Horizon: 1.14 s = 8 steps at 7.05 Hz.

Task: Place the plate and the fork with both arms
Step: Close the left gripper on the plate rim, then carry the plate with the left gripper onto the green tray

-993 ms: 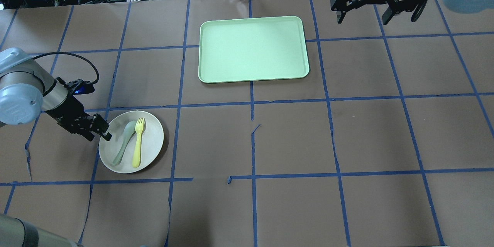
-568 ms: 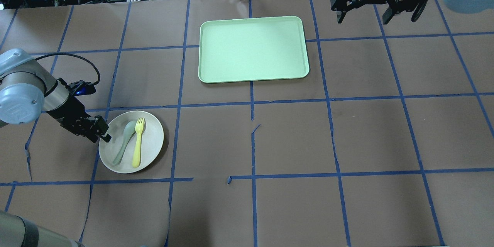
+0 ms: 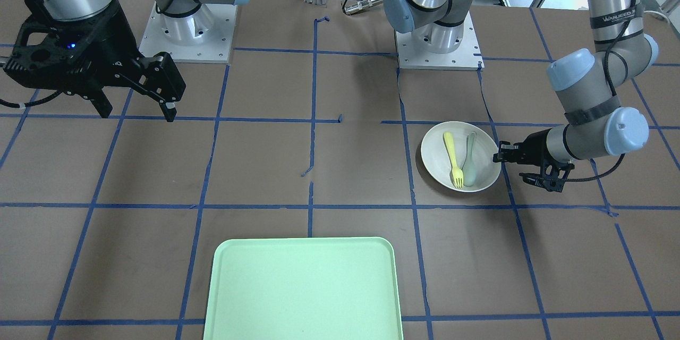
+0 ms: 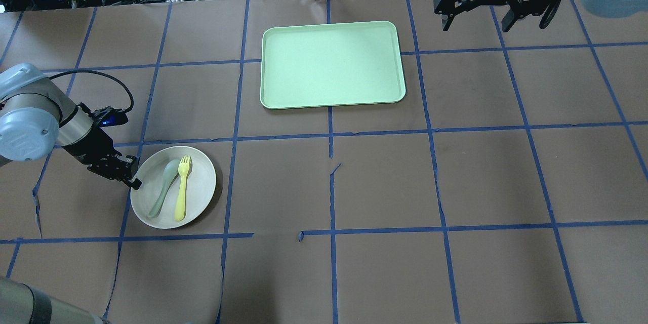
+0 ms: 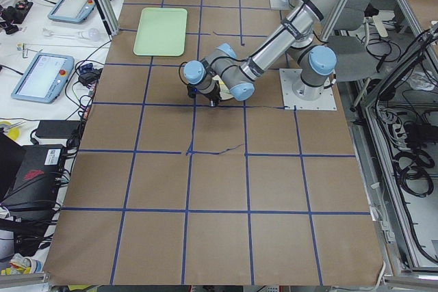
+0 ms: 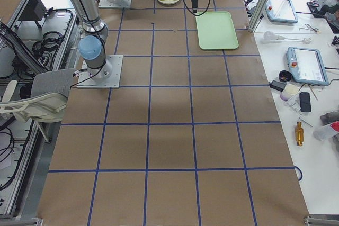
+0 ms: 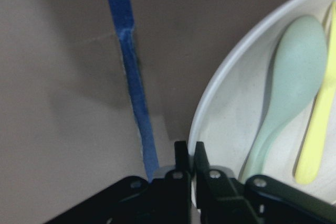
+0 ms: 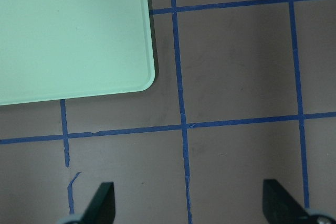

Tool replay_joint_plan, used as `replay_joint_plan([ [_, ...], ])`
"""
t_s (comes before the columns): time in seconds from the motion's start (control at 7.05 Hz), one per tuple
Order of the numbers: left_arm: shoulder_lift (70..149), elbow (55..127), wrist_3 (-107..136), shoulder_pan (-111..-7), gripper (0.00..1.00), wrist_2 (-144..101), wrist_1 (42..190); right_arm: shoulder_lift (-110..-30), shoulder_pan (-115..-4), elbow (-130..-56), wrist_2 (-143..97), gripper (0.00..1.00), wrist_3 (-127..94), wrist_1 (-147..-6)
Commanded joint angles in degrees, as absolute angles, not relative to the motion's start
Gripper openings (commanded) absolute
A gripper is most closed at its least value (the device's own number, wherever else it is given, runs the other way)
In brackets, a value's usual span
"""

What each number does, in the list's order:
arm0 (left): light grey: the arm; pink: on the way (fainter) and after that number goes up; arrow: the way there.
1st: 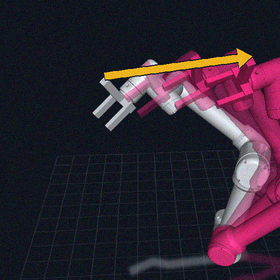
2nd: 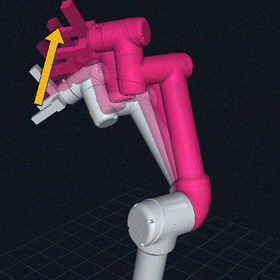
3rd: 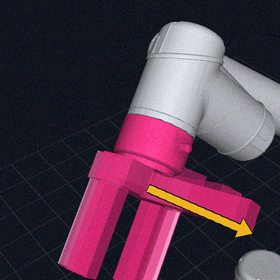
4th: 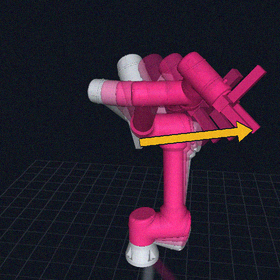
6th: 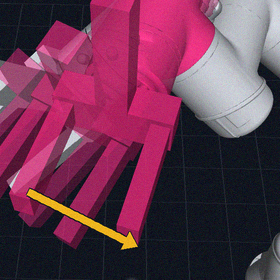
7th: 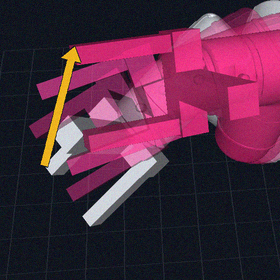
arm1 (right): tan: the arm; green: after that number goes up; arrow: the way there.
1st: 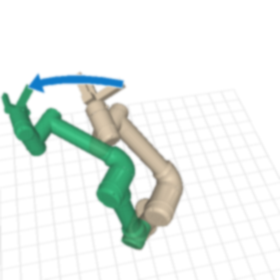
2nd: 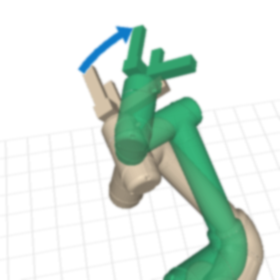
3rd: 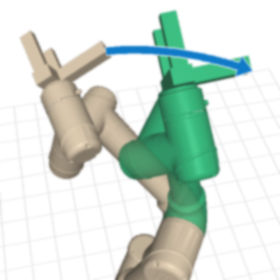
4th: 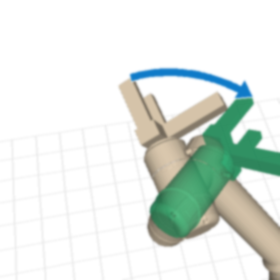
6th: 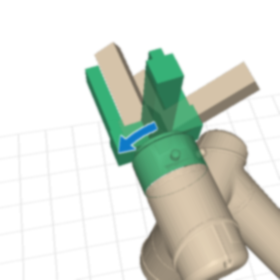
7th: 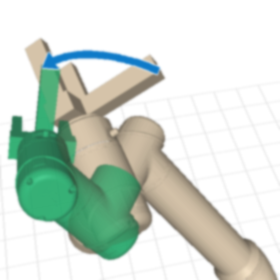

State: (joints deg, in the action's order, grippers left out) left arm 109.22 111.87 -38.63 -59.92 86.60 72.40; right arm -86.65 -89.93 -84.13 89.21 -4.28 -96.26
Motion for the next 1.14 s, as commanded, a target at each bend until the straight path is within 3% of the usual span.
replay_joint_plan([
  [0.0, 108.9, 110.14, -38.58, -59.85, 0.0, 82.55, 76.0, -86.57, -90.09, -84.2, 89.21, 1.0, -4.39, -96.33],
  [0.57, 108.54, 104.96, -36.32, -60.63, 0.0, 79.19, 81.21, -86.57, -90.09, -84.2, 89.12, 1.0, -4.39, -96.42],
  [0.99, 109.86, 97.05, -22.82, -71.86, 0.0, 79.98, 80.42, -86.48, -90.09, -84.2, 89.12, 1.0, -4.48, -96.42],
])
